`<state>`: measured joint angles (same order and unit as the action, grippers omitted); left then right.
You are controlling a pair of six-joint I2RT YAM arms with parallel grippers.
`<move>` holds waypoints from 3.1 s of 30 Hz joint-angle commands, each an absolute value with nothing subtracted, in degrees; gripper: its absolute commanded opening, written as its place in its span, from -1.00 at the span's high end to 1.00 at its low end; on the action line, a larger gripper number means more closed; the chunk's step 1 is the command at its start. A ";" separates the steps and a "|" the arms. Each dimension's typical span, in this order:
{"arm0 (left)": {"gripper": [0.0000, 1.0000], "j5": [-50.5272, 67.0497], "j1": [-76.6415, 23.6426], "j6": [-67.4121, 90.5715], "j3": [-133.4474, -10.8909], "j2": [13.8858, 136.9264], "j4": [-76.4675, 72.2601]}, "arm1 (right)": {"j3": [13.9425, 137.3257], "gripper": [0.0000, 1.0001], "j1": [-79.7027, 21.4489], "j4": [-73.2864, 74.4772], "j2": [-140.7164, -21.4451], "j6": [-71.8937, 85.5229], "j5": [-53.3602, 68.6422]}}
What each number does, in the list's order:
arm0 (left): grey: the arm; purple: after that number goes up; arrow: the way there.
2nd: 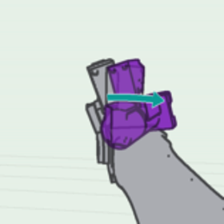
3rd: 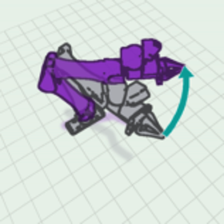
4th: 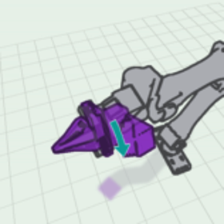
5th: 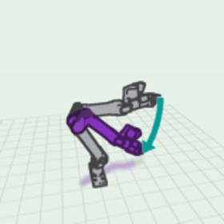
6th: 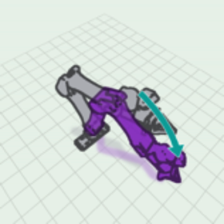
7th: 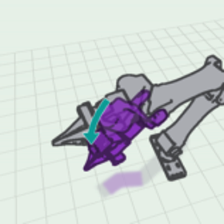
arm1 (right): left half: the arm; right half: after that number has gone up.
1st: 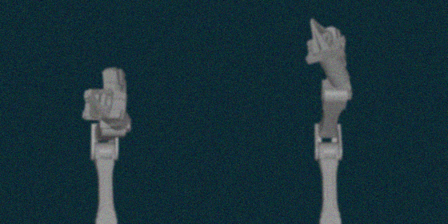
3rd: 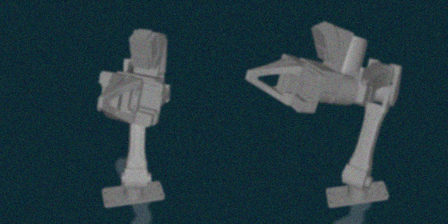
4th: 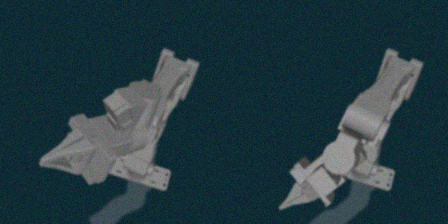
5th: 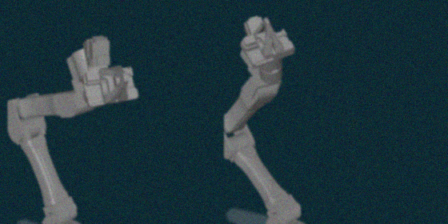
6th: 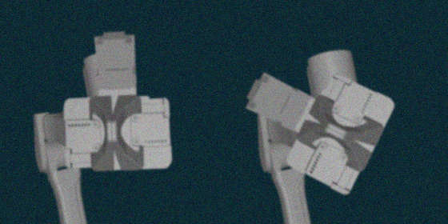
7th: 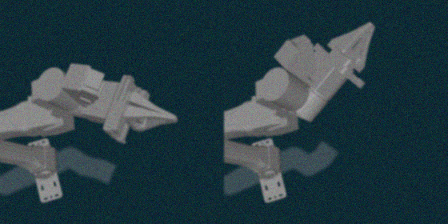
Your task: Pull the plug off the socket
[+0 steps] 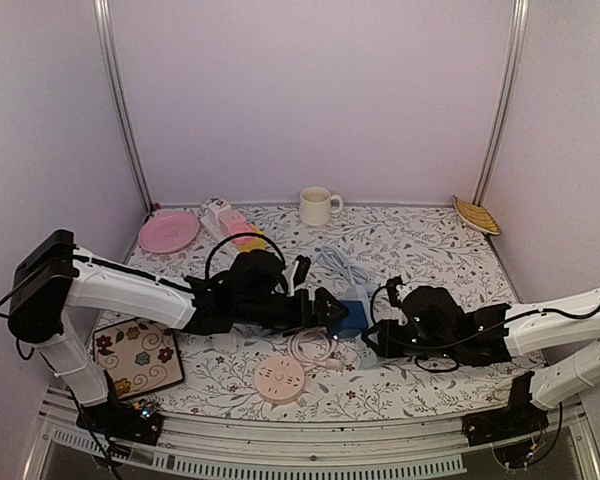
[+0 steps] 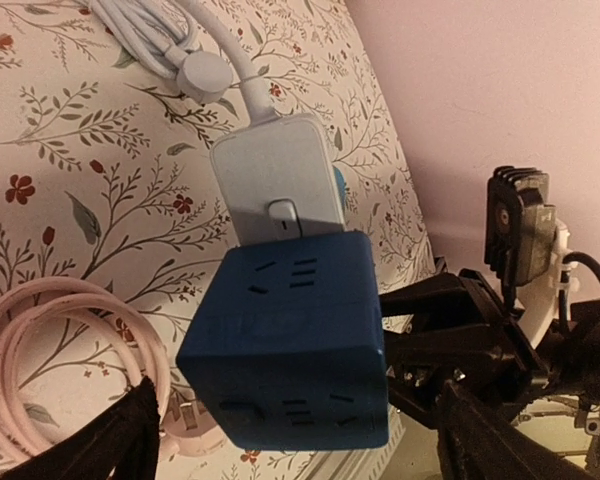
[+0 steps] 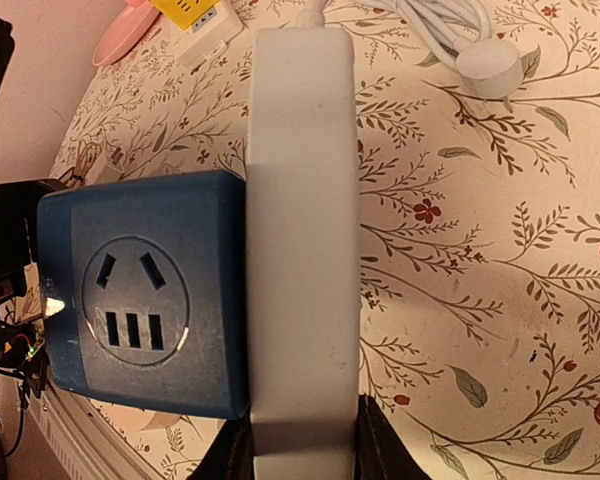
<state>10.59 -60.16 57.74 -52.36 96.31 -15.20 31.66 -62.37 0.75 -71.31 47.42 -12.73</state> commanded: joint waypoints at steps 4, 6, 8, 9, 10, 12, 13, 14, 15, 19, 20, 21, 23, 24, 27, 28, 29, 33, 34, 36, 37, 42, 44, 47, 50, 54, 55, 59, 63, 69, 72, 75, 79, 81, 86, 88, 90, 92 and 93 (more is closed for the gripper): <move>-0.91 7.70 -61.03 59.64 -53.09 98.32 -16.85 | 35.69 0.93 -63.87 -6.56 -71.30 45.96 -13.00; -0.90 7.73 -61.07 59.81 -53.07 98.66 -17.31 | 35.88 0.93 -63.89 -6.67 -71.45 46.12 -12.70; -0.89 7.82 -61.17 60.03 -53.09 99.08 -17.98 | 35.95 0.93 -63.90 -6.83 -71.46 46.22 -12.50; -0.88 8.01 -61.19 60.18 -53.17 99.34 -18.41 | 35.98 0.93 -63.90 -6.87 -71.48 46.27 -12.50; -0.87 8.24 -61.24 60.35 -53.17 99.59 -19.06 | 35.97 0.93 -63.90 -6.86 -71.51 46.35 -12.46; -0.84 8.92 -61.25 60.93 -52.80 99.96 -21.26 | 36.03 0.93 -63.87 -7.09 -71.65 46.57 -12.25; -0.81 9.22 -61.21 61.26 -52.62 100.24 -22.33 | 36.08 0.93 -63.88 -7.20 -71.79 46.78 -12.14; -0.77 9.63 -61.23 61.62 -52.49 100.46 -23.42 | 36.04 0.93 -63.89 -7.24 -71.93 46.97 -12.05; -0.71 10.11 -61.18 62.02 -52.44 100.72 -24.25 | 36.11 0.93 -63.87 -7.26 -72.00 47.07 -12.10; -0.29 11.75 -61.34 63.07 -52.07 101.76 -27.05 | 35.95 0.93 -63.88 -7.21 -72.47 47.88 -12.70; -0.15 12.00 -61.30 63.30 -51.85 101.83 -27.52 | 35.87 0.93 -63.89 -7.23 -72.57 48.01 -12.99; 0.01 12.16 -61.30 63.47 -51.67 101.86 -28.02 | 35.79 0.93 -63.90 -7.22 -72.74 48.13 -13.41; 0.34 12.15 -61.28 63.70 -51.02 101.51 -28.49 | 35.54 0.93 -63.90 -7.16 -73.17 48.38 -14.23; 0.48 12.21 -61.34 63.76 -50.66 101.32 -28.70 | 35.38 0.93 -63.90 -7.06 -73.54 48.42 -14.69; 0.84 12.26 -61.06 63.59 -49.59 99.96 -28.92 | 35.23 0.93 -63.85 -5.66 -74.50 48.39 -17.13; 0.92 12.27 -61.00 63.48 -49.15 99.40 -28.98 | 35.20 0.93 -63.83 -5.00 -74.75 48.42 -18.05; 0.99 12.31 -60.80 63.44 -48.67 98.92 -29.07 | 35.10 0.93 -63.79 -4.45 -74.93 48.56 -18.97; 1.00 12.89 -60.51 63.31 -46.95 96.88 -29.91 | 33.61 0.93 -62.48 -3.23 -74.69 49.46 -20.43; 1.00 13.08 -60.54 63.31 -46.59 96.47 -30.08 | 33.13 0.93 -61.92 -3.21 -74.52 49.63 -20.52; 1.00 13.35 -60.50 63.52 -45.85 95.81 -30.59 | 31.97 0.93 -60.73 -2.89 -73.75 50.11 -20.65; 1.00 13.54 -60.52 63.58 -45.47 95.46 -30.92 | 31.42 0.93 -60.23 -2.86 -73.38 50.37 -20.70; 1.00 14.27 -60.38 64.13 -43.90 94.34 -32.19 | 29.77 0.93 -58.50 -0.63 -72.00 50.69 -22.56; 1.00 14.61 -60.39 64.28 -43.62 94.14 -32.76 | 29.56 0.93 -58.18 0.53 -71.78 50.88 -23.41; 1.00 15.00 -60.44 64.31 -43.33 94.12 -33.80 | 29.19 0.93 -57.63 1.34 -71.37 51.19 -23.84; 1.00 15.18 -60.45 64.17 -43.25 94.21 -33.98 | 29.00 0.93 -57.11 1.70 -71.19 51.33 -24.18; 1.00 15.29 -60.48 64.17 -43.00 94.03 -34.22 | 28.94 0.93 -56.49 2.40 -71.34 51.42 -24.56; 1.00 15.41 -60.50 64.19 -43.00 93.96 -34.29 | 28.96 0.93 -56.22 2.73 -71.37 51.43 -24.57; 1.00 15.57 -60.38 64.15 -42.60 93.44 -34.62 | 29.00 0.93 -55.65 3.95 -71.21 51.93 -24.93; 1.00 14.81 -60.39 64.00 -41.94 92.50 -34.05 | 29.01 0.93 -55.37 5.23 -70.78 52.20 -25.79; 1.00 13.94 -60.42 63.73 -42.01 91.74 -32.77 | 30.21 0.94 -55.20 8.01 -70.90 52.27 -27.48; 1.00 13.51 -60.43 63.62 -42.19 91.65 -32.04 | 31.26 0.93 -55.28 9.62 -71.09 52.25 -28.57; 1.00 12.94 -60.39 63.32 -42.40 91.51 -31.27 | 32.02 0.94 -55.28 10.80 -71.10 51.91 -29.24; 1.00 11.68 -60.49 62.87 -43.03 91.51 -29.15 | 33.82 0.94 -55.92 12.46 -71.42 51.25 -30.04; 1.00 11.35 -60.54 62.56 -43.52 91.62 -28.40 | 34.67 0.94 -57.00 12.69 -71.64 51.00 -30.22; 1.00 11.47 -60.47 62.01 -44.82 92.26 -26.72 | 37.49 0.94 -60.30 14.31 -73.89 50.62 -32.97; 1.00 11.43 -60.63 62.07 -44.91 92.37 -26.61 | 39.34 0.94 -61.70 16.08 -75.50 50.59 -34.75; 1.00 11.39 -60.58 61.99 -45.17 92.45 -26.06 | 41.45 0.94 -62.54 18.30 -77.25 50.99 -36.24; 1.00 11.40 -60.56 61.93 -45.26 92.46 -25.86 | 42.88 0.94 -62.92 19.76 -78.61 51.19 -37.35; 1.00 11.32 -60.60 61.90 -45.26 92.38 -25.65 | 43.20 0.94 -62.99 19.99 -78.97 51.23 -37.57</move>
<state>8.23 -60.14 65.36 -45.17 95.18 -28.75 41.82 -65.43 8.29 -76.79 47.77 -18.57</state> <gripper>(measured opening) 0.621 0.283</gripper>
